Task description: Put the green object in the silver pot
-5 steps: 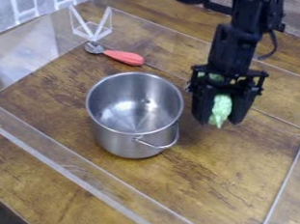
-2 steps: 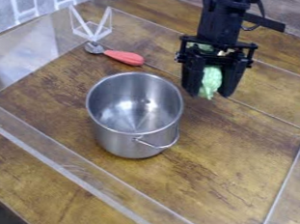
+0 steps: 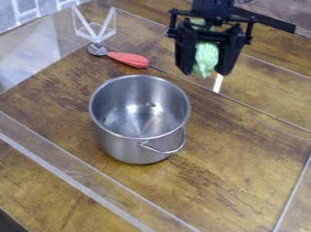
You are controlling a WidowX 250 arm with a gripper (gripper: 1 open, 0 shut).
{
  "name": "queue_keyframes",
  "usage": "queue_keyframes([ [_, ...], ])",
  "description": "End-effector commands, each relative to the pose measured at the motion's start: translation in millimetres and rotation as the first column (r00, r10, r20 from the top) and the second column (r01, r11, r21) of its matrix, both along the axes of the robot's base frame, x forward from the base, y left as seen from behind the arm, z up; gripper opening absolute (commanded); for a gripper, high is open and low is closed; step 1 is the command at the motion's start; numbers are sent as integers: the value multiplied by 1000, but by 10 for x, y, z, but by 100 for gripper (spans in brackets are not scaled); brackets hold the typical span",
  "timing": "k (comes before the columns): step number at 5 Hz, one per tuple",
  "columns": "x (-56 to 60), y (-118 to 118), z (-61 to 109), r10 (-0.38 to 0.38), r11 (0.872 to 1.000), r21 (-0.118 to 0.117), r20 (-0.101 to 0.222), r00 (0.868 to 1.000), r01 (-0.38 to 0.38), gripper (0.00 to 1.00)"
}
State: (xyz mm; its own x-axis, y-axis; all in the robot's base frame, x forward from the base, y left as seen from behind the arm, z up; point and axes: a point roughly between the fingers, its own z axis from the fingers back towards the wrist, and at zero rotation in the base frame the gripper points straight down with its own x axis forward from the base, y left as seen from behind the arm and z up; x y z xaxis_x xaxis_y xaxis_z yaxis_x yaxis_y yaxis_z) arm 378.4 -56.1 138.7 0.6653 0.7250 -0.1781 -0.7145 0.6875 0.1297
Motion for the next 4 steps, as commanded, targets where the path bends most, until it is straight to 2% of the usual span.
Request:
queue_keyframes([
  [1,-156,202,377,-1,999,-35,126,992,6,0],
  [2,-363,400,304,-20,998,-49,134,991,27,0],
  [3,-594,546,233,-39,997,-67,130,991,48,0],
  [4,-751,664,153,-98,990,-93,130,987,110,0],
])
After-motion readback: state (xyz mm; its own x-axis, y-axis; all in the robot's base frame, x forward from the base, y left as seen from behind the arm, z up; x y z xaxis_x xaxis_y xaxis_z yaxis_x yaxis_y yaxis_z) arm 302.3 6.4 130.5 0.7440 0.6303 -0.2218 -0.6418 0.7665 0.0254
